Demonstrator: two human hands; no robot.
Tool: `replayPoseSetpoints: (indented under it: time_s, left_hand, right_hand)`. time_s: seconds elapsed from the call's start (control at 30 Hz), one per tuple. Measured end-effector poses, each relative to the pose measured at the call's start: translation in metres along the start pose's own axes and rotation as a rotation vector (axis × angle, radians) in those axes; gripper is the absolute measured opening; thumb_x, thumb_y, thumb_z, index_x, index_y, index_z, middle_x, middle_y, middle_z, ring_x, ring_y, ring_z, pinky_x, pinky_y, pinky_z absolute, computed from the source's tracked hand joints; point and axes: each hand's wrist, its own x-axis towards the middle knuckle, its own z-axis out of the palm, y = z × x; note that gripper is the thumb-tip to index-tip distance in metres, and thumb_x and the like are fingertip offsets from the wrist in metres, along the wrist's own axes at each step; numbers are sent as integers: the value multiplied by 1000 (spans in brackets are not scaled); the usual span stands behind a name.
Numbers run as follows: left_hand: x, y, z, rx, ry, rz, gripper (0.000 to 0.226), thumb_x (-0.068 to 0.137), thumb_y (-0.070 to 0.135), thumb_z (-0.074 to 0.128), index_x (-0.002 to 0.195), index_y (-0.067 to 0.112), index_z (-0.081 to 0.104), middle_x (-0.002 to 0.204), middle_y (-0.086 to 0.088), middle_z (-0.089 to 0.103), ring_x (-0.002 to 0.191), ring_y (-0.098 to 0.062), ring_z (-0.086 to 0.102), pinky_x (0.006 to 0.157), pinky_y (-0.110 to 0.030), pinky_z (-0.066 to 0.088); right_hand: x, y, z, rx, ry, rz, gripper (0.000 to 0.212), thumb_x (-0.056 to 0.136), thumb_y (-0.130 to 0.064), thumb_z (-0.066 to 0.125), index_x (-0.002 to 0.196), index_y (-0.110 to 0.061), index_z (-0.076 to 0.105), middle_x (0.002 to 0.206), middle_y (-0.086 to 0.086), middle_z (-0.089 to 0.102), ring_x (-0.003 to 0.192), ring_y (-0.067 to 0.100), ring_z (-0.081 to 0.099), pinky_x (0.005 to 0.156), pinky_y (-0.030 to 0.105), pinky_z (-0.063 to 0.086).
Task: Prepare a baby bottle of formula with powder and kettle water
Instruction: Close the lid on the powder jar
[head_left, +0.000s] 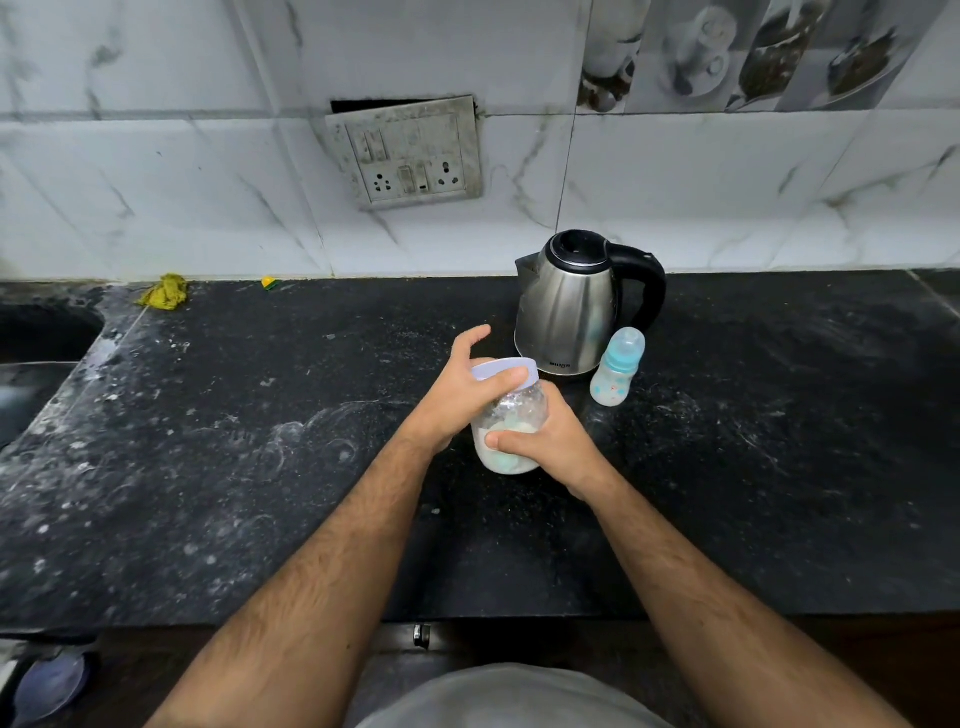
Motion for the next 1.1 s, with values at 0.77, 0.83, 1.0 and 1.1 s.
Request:
replayPoseSetpoints:
  time_s: [0.77, 0.83, 1.0, 1.1]
  left_hand:
    - [9, -50, 9, -36, -53, -200, 36, 104, 32, 47, 140, 33, 51, 131, 14, 64, 120, -3, 58, 101, -33, 47]
    - [19, -45, 12, -15, -19, -217, 38, 104, 33, 46, 142, 32, 47, 135, 11, 60, 123, -6, 55, 101, -35, 47]
    - [38, -41, 17, -6, -10, -227, 40, 105, 30, 44, 145, 33, 43, 135, 12, 57, 126, -10, 51, 103, -39, 44]
    - [47, -41, 18, 2, -14, -224, 41, 104, 30, 45, 145, 34, 42, 129, 16, 57, 125, -9, 50, 105, -42, 42]
  right_hand:
    - [37, 21, -52, -351, -55, 48, 71, 66, 2, 87, 130, -2, 56, 121, 9, 64, 97, 8, 68, 84, 28, 57]
    - [46, 20, -54, -367, -27, 38, 70, 66, 3, 86, 130, -2, 57, 114, 2, 68, 85, -3, 66, 75, 15, 53]
    - [66, 21, -59, -440, 49, 69, 80, 64, -5, 89, 135, -7, 53, 129, 7, 62, 107, 21, 64, 95, 38, 53]
    - [75, 26, -60, -466, 71, 71, 78, 65, -6, 88, 135, -8, 53, 129, 8, 61, 110, 23, 63, 97, 42, 51]
